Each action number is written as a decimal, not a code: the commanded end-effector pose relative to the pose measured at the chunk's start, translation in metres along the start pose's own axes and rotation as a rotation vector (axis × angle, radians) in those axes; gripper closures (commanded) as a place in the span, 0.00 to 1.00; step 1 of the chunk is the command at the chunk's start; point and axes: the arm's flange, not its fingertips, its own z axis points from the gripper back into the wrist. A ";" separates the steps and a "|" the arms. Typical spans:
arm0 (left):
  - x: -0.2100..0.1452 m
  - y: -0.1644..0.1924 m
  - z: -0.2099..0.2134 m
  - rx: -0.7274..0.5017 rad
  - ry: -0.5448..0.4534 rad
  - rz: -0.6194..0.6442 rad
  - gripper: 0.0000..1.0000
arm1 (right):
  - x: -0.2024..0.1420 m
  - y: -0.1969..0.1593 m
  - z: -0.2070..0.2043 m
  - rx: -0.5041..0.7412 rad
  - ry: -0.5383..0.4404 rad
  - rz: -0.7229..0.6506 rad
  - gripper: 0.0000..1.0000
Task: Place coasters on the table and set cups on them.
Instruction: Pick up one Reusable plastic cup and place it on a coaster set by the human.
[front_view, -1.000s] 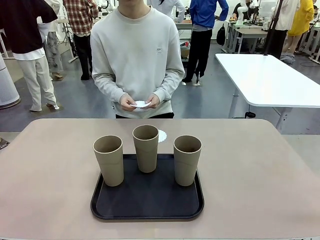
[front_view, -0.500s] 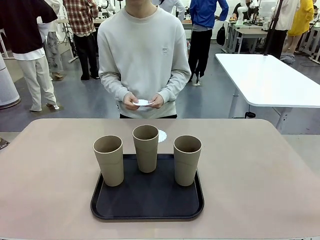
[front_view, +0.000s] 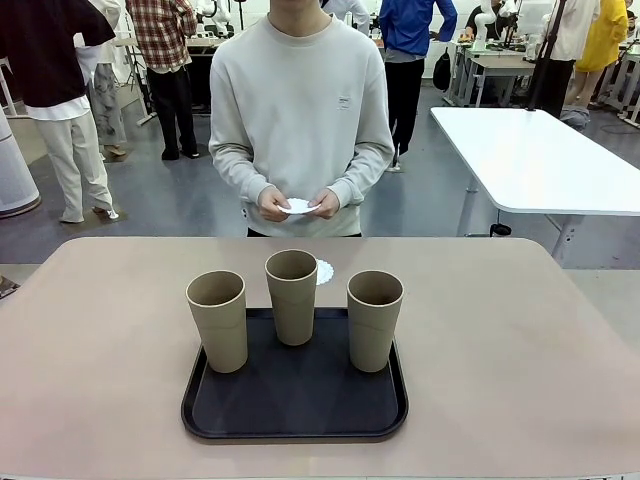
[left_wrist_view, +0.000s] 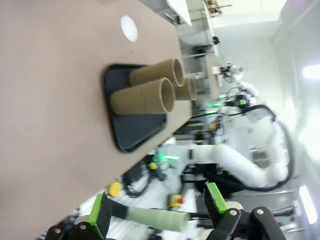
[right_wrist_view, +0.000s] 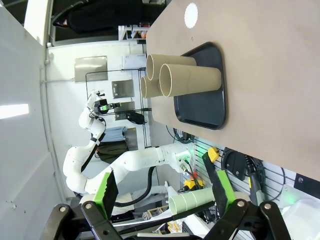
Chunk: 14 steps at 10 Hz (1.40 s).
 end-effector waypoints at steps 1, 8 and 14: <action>0.030 -0.058 -0.010 0.320 -0.012 -0.453 0.00 | 0.000 -0.001 0.001 0.009 -0.001 0.003 0.00; 0.066 -0.117 -0.154 0.908 0.203 -1.050 0.00 | 0.000 -0.001 0.001 0.009 -0.001 0.003 0.00; 0.063 -0.113 -0.169 0.853 0.296 -1.065 0.00 | 0.000 -0.001 0.001 0.009 -0.001 0.003 0.00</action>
